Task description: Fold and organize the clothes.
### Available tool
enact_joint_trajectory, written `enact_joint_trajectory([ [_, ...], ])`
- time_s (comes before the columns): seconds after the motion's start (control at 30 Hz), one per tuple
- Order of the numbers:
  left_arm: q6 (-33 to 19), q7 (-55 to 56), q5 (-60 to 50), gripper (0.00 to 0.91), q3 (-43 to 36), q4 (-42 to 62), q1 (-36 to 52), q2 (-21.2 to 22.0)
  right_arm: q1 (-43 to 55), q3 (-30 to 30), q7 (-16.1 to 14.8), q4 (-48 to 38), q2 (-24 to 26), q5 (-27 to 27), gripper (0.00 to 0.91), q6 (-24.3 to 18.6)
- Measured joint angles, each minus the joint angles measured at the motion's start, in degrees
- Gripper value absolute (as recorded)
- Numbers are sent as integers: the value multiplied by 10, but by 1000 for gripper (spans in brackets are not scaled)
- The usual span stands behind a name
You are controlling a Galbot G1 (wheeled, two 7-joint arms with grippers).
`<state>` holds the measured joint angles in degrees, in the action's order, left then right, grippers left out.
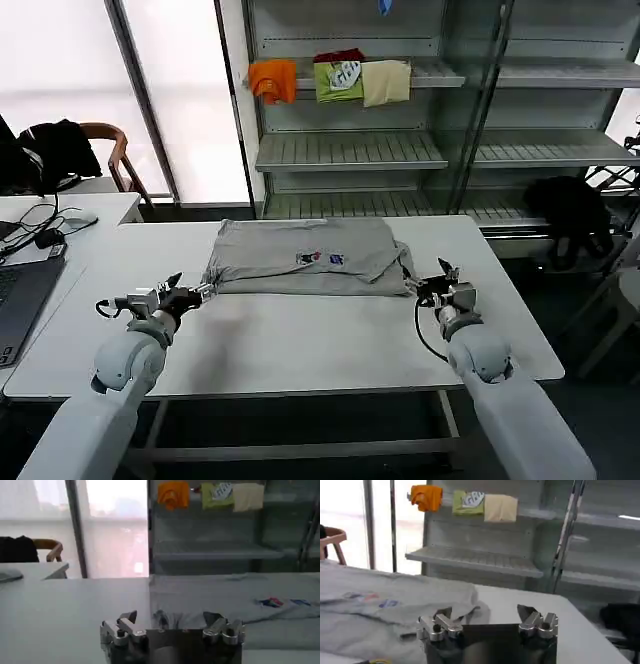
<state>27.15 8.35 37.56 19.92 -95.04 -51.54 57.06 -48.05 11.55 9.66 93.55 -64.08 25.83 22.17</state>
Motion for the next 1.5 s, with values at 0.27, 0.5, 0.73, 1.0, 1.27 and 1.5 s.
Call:
enact_joint_trajectory([
  [0.27, -4, -22, 3, 907, -2, 26, 3, 6, -6, -13, -4, -5, -12, -8, 776, 1],
  [0.5, -9, -33, 3, 867, -9, 63, 25, 16, 5, -23, -8, -31, -27, -24, 746, -2],
  [0.73, -13, -42, 2, 514, -15, 98, 48, 25, 17, -32, -14, -57, -38, -37, 443, -4],
  [1.0, -13, -50, -3, 20, -19, 117, 58, 30, 22, -34, -20, -73, -40, -47, 0, -10],
  [1.27, -18, -62, -12, 0, -23, 120, 57, 30, 22, -34, -25, -78, -39, -48, 0, -15],
  [1.5, -14, -69, -15, 0, -26, 115, 57, 23, 21, -33, -26, -78, -35, -48, 0, -15],
])
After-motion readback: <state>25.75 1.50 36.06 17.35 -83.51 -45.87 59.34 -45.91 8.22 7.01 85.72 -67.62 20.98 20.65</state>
